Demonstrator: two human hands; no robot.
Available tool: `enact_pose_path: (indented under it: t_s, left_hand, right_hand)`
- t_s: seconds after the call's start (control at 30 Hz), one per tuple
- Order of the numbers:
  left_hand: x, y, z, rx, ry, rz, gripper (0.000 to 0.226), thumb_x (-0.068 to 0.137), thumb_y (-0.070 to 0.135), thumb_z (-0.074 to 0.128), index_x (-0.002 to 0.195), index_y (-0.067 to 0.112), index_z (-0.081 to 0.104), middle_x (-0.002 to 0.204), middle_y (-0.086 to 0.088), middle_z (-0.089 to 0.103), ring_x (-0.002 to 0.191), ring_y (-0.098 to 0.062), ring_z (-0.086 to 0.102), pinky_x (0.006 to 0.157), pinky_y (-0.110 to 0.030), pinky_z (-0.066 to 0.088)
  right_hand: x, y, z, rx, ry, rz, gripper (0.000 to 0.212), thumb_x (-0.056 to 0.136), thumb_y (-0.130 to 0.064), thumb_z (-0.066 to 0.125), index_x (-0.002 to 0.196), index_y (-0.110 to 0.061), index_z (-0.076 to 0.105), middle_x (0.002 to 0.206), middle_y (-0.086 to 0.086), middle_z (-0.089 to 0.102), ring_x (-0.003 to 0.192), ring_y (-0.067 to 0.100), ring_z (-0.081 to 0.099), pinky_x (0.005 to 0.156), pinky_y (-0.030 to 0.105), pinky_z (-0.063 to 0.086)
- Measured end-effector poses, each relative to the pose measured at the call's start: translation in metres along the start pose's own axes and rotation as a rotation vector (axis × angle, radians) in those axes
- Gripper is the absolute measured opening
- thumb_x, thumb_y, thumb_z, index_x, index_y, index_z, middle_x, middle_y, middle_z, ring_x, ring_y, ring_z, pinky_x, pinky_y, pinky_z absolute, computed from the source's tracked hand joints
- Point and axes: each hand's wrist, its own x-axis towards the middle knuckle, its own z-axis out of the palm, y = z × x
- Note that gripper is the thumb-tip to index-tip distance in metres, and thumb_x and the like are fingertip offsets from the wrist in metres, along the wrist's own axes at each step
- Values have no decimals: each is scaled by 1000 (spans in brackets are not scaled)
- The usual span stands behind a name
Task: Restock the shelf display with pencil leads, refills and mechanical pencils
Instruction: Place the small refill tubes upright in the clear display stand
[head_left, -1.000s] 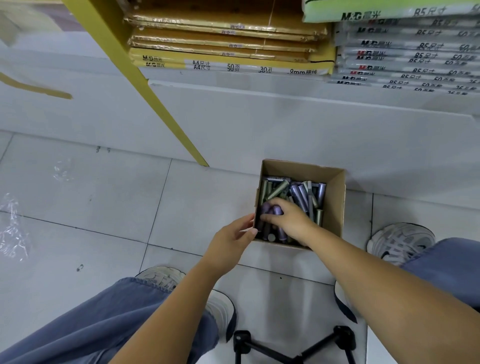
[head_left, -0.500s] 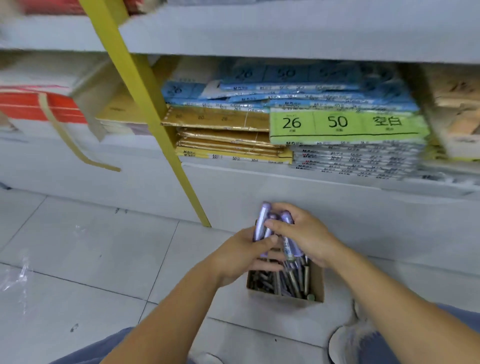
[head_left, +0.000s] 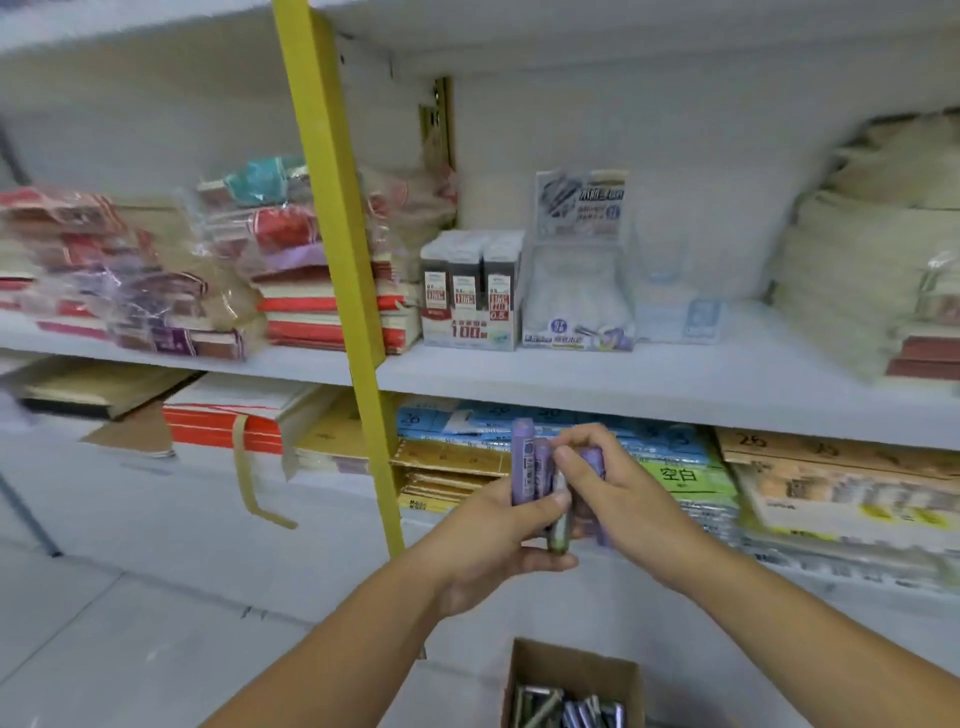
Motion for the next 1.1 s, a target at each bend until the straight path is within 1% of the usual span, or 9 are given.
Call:
enact_pose_path:
  t_s: [0.13,0.33,0.43,0.5,0.63,0.8,0.93,1.0,1.1]
  left_hand:
    - [8,26,10,-78,-58,30,23,98,18,60,120,11,65,106,-15,74,100,-29,72,80,-35,59]
    - [26,26,11,-216,-43,95,28,89,17,68,115,6,67,103,-17,72,93,-29,71,77,-37,60]
    - [33,25,12,-214,-2,113,26,92,15,66,116,7,68,102,-13,72,92,-22,70,78,-35,60]
    - [34,24,8,-244,45,134,31,85,18,71,114,6,69,101,-11,74,91,-19,72,77,-34,59]
    - [35,28,1,-282,111,211,34,78,19,73,110,8,69,100,-12,75,87,-18,73,70,-28,58]
    - [37,30,1,-270,187,260,13,92,15,65,103,11,69,92,-8,74,73,-11,68,62,-24,55]
    - [36,34,-4,-276,253,273,19,90,14,67,107,6,65,89,-7,72,70,-11,65,60,-24,55]
    - [37,42,-8,-227,290,280,22,92,15,66,112,4,64,90,-7,70,74,-12,64,63,-25,55]
    - [46,60,-15,-109,359,336,18,96,19,64,111,9,65,82,-1,69,72,-10,64,65,-25,55]
  right_hand:
    - [13,-24,-11,-155,41,-47,32,83,-62,35,95,-33,44,79,-15,60,65,-11,53,60,6,40]
    - [30,-22,-28,-314,50,-105,35,77,-73,30,88,-39,35,73,-8,45,56,-2,41,55,14,37]
    - [38,-19,-30,-394,78,-143,25,85,-64,38,87,-40,37,68,-17,50,57,-1,44,54,14,36]
    - [41,-20,-30,-415,140,-206,15,91,-46,55,83,-39,43,70,-23,53,59,0,46,55,13,37]
    - [43,-25,-26,-152,148,-200,17,84,-20,72,76,-30,61,67,-14,60,57,2,51,55,16,44]
    - [40,-29,-28,35,104,-117,22,94,-15,60,89,-32,72,73,-3,68,61,9,59,58,21,50]
    - [42,-32,-36,98,59,-147,30,94,-8,58,105,-34,67,92,-2,71,75,14,65,69,23,52]
    - [48,-41,-44,84,123,-171,28,87,-11,67,108,-29,60,94,0,71,84,16,69,70,22,53]
    - [71,-69,-63,46,353,-278,30,80,-14,75,99,-24,54,88,-2,71,83,13,71,66,18,54]
